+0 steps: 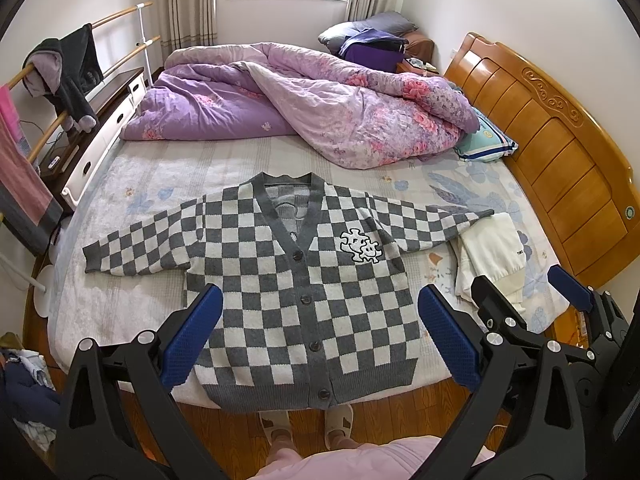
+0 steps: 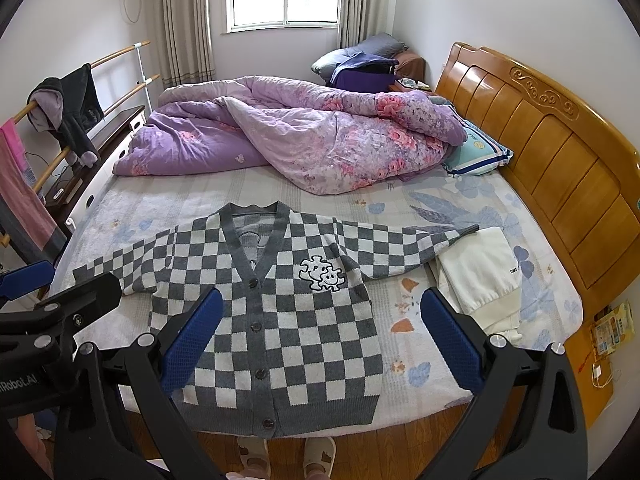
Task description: Fold large clothes
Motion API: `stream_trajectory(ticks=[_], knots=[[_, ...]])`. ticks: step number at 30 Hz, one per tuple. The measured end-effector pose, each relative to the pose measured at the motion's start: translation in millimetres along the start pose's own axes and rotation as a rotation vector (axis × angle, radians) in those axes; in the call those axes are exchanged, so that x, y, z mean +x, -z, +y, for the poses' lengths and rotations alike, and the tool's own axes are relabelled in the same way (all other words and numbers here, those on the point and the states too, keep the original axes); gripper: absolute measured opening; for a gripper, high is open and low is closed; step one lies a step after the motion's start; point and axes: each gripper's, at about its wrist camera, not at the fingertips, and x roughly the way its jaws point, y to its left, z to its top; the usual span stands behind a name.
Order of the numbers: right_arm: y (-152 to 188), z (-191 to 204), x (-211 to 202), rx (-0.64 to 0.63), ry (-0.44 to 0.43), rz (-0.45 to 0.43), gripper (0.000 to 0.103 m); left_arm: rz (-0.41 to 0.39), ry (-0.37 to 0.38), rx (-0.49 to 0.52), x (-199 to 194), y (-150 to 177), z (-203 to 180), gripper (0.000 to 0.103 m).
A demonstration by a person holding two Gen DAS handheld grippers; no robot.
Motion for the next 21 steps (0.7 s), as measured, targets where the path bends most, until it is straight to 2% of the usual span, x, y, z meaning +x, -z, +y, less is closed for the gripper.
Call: stream_trajectory(ticks=[21], knots=[[4.6,3.1,-1.1,-0.002,-0.004,0.009,0.096,0.003,0.000,0.000,-0.3,-0.5,0.4,0.098]])
